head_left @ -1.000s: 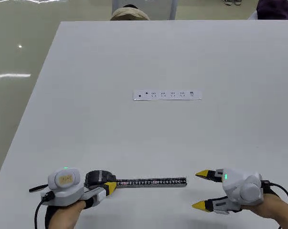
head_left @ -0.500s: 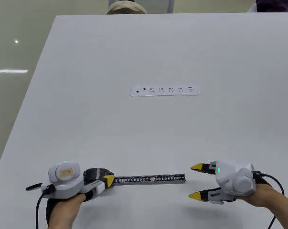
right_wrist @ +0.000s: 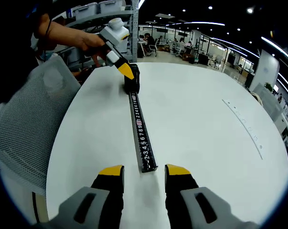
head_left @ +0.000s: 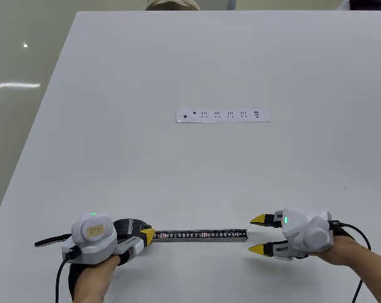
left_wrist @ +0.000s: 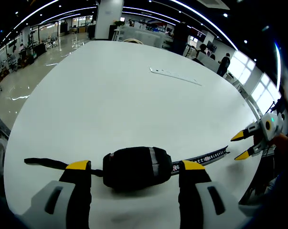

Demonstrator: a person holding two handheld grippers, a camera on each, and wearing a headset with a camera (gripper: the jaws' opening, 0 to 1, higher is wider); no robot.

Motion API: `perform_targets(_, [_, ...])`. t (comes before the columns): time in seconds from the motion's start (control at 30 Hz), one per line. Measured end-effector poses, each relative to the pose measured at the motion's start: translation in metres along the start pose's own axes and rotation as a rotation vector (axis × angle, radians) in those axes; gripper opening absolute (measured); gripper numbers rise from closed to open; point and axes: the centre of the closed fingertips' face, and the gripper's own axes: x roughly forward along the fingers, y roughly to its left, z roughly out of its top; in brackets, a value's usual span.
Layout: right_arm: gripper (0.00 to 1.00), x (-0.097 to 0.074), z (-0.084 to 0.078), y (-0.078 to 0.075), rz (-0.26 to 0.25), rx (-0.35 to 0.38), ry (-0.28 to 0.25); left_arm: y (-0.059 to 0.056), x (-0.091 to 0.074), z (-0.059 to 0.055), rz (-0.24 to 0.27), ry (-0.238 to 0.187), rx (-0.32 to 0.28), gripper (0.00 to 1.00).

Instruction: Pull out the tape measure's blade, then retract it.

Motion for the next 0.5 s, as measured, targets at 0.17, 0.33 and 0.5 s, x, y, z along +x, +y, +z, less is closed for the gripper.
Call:
perform_targets(0.17, [0.31, 0.009, -0.006, -0.002, 0.021, 0.002, 0.007, 0.002, 0.001, 0.001, 0.009, -0.007, 0.001, 0.71])
perform_targets(0.33, [0.28, 0.014, -0.006, -0.002, 0.040, 0.000, 0.003, 0.002, 0.001, 0.001, 0.008, -0.008, -0.006, 0.71])
perform_targets(0.5, [0.26, 0.020, -0.007, -0.003, 0.057, 0.006, -0.007, 0.001, 0.001, 0.001, 0.008, -0.009, -0.010, 0.71])
